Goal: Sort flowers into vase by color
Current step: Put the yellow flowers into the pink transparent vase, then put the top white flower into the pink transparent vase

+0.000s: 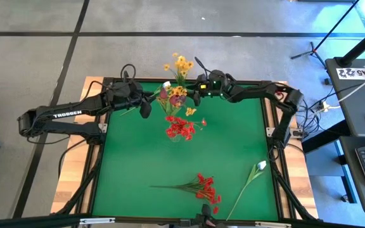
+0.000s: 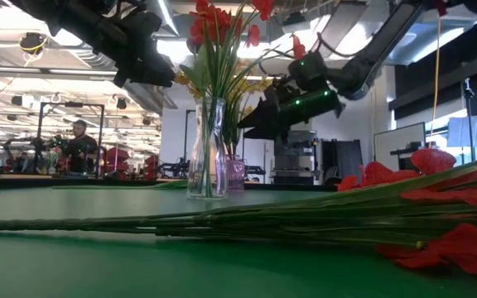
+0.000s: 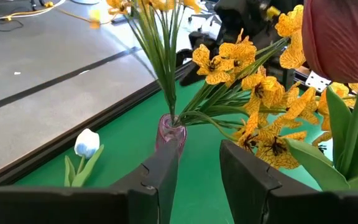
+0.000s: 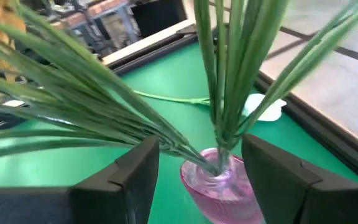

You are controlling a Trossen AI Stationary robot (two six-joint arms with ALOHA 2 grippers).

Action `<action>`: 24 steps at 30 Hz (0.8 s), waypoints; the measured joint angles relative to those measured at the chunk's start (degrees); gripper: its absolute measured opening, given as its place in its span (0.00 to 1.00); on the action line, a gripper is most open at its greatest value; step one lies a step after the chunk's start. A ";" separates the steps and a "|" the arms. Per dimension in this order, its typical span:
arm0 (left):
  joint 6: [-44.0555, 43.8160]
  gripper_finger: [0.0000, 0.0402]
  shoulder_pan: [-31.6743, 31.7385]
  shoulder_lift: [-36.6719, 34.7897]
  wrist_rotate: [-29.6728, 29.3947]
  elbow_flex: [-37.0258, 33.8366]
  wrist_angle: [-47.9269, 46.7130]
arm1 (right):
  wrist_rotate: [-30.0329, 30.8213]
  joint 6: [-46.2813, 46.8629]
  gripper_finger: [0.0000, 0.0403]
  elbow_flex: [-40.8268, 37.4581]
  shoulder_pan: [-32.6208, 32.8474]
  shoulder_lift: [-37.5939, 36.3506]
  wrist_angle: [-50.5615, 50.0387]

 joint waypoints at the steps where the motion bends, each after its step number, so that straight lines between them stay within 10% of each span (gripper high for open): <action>1: -0.02 0.29 0.00 0.01 0.00 0.00 0.02 | 0.95 -0.15 0.56 0.00 0.00 -0.90 -1.26; 24: 0.80 0.28 4.24 3.36 -7.03 0.03 -6.54 | 13.11 -3.06 0.56 0.00 0.02 -19.79 -37.58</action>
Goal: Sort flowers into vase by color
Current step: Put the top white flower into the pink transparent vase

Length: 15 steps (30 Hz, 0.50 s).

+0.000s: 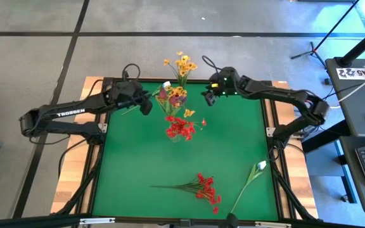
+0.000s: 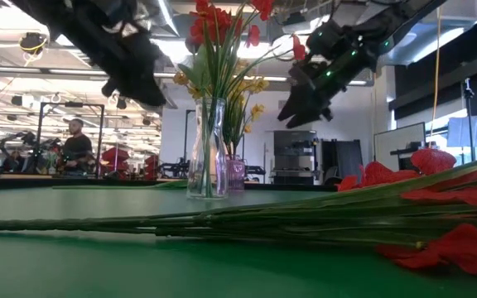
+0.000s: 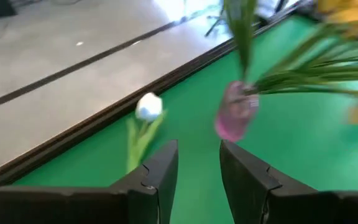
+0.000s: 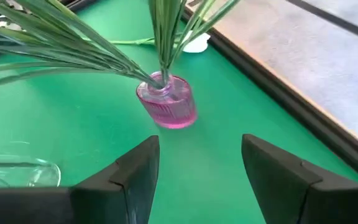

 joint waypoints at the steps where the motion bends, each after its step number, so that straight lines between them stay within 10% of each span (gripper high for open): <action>1: 0.41 0.28 1.20 1.05 0.47 0.02 -0.11 | 0.54 0.00 0.56 0.00 0.00 -1.28 -1.03; 15: 4.26 0.29 14.25 18.89 11.34 5.05 -0.14 | 7.77 1.37 0.56 0.02 4.32 -14.31 -6.76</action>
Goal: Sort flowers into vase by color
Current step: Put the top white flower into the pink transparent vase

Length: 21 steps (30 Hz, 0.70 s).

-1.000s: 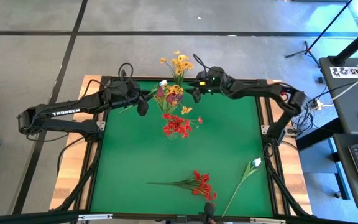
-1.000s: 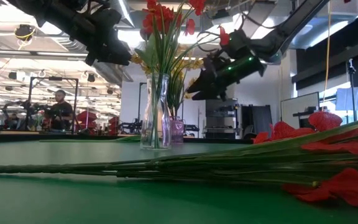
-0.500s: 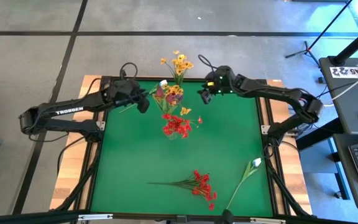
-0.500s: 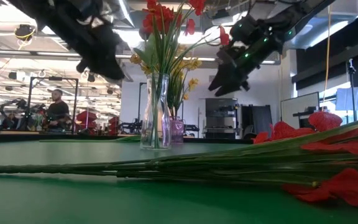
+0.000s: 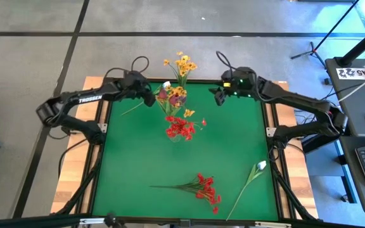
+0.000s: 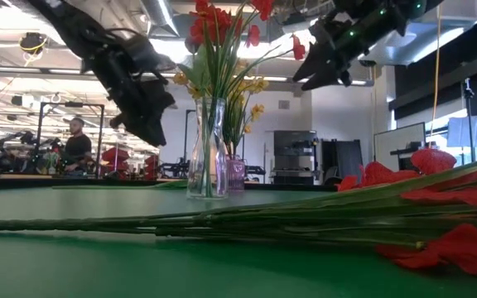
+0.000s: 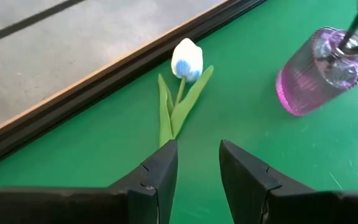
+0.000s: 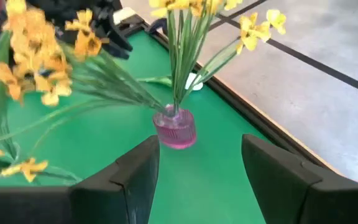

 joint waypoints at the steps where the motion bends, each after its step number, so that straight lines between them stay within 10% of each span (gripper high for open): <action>1: 0.22 0.29 0.24 1.09 0.67 0.74 -0.02 | 0.94 -0.01 0.56 0.00 0.57 -0.12 -0.50; 21: 5.91 0.29 1.37 17.71 1.28 5.69 1.55 | 13.84 -1.22 0.56 0.00 12.13 -0.10 -5.46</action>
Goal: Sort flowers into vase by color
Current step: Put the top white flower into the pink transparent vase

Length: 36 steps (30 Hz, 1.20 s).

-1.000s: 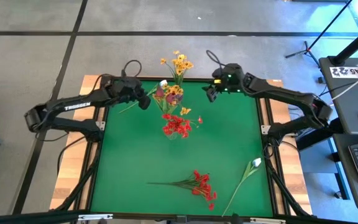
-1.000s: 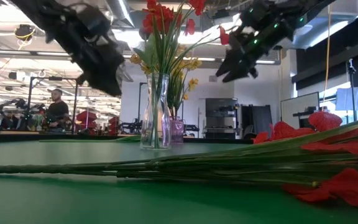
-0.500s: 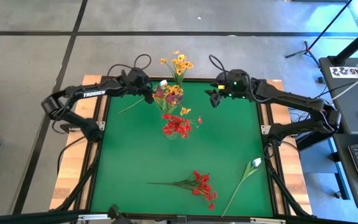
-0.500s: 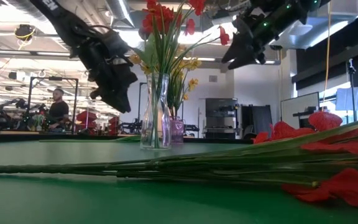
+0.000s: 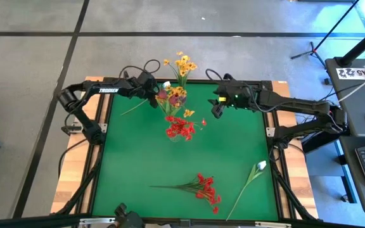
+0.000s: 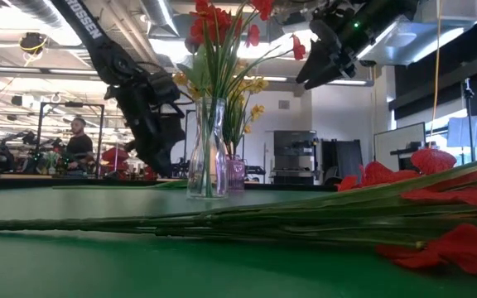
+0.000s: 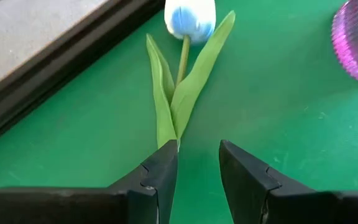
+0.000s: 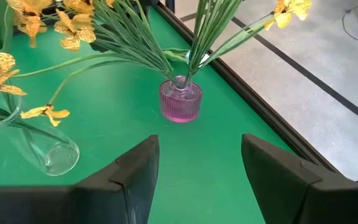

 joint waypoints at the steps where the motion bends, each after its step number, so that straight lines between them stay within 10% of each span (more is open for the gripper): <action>1: -0.01 0.29 0.11 0.30 0.01 0.00 -0.01 | 0.46 -0.01 0.56 0.00 0.32 0.00 0.02; 29: -1.91 0.28 3.10 4.43 0.16 0.26 -6.65 | 0.54 0.56 0.56 0.00 0.53 0.02 0.61; 36: -1.95 0.09 3.10 4.63 -1.92 0.17 -6.87 | 0.43 0.53 0.56 0.00 0.53 0.02 0.55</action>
